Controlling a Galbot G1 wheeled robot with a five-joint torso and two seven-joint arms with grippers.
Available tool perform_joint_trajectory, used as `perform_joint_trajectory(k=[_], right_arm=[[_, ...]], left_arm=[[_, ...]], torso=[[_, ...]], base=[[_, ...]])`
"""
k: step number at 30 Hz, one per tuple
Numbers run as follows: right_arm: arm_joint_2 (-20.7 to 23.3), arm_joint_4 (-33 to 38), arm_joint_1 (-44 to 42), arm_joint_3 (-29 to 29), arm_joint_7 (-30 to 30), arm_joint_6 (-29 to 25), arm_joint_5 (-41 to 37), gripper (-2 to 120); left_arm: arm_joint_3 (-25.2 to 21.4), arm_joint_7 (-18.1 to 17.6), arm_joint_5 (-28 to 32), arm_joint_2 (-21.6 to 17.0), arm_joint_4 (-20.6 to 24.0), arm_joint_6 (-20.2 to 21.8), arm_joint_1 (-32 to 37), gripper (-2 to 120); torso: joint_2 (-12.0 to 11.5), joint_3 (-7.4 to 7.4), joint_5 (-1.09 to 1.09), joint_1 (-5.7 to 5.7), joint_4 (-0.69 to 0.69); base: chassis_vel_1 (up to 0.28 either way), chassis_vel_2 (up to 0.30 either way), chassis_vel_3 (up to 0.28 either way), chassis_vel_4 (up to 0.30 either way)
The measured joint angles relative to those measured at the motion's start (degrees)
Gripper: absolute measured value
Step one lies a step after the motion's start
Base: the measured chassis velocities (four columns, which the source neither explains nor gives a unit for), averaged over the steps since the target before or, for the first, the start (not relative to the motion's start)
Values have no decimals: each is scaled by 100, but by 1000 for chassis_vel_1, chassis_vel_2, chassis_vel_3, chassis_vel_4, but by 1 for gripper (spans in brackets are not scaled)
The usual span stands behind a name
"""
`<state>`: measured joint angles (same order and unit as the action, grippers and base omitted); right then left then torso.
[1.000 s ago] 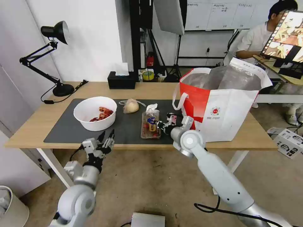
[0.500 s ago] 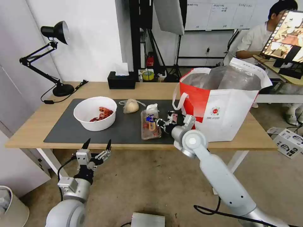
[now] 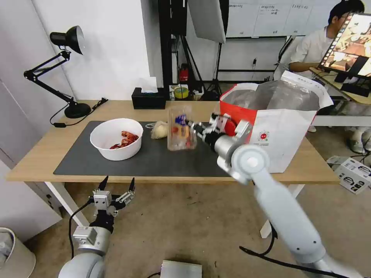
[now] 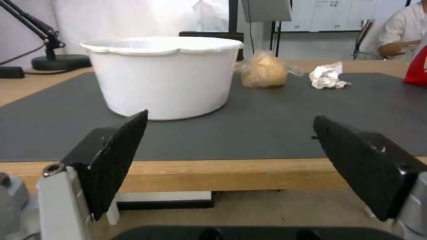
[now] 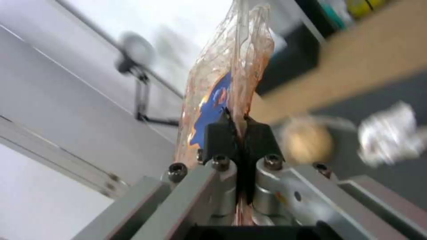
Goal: Pick up the trash from the table and place it into the takeout bag.
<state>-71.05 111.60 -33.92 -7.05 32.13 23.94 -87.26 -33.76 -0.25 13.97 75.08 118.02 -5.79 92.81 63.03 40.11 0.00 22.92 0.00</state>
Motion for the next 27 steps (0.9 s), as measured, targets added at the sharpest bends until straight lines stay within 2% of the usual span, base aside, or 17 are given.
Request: perform_joint_trajectory(k=[7, 13, 19, 27], right_arm=[[6, 149, 660, -461, 339, -140, -322, 0], [176, 55, 1078, -1064, 1018, -285, -312, 0], [359, 20, 996, -1449, 1310, -286, 6, 0], [526, -150, 662, -1848, 1294, -286, 405, 0]], left_arm=[[-24, 0, -56, 59, 23, -70, 82, 100], [-13, 4, -113, 113, 29, -105, 101, 100], [38, 14, -153, 162, 23, -123, 85, 100], [94, 28, -191, 164, 9, -129, 81, 100]], torso=[[0, 0, 0, 0, 0], [0, 0, 0, 1, 0], [0, 0, 0, 1, 0], [0, 0, 1, 1, 0]], base=[[0, 0, 0, 0], [0, 0, 0, 0], [0, 0, 0, 0], [0, 0, 0, 0]])
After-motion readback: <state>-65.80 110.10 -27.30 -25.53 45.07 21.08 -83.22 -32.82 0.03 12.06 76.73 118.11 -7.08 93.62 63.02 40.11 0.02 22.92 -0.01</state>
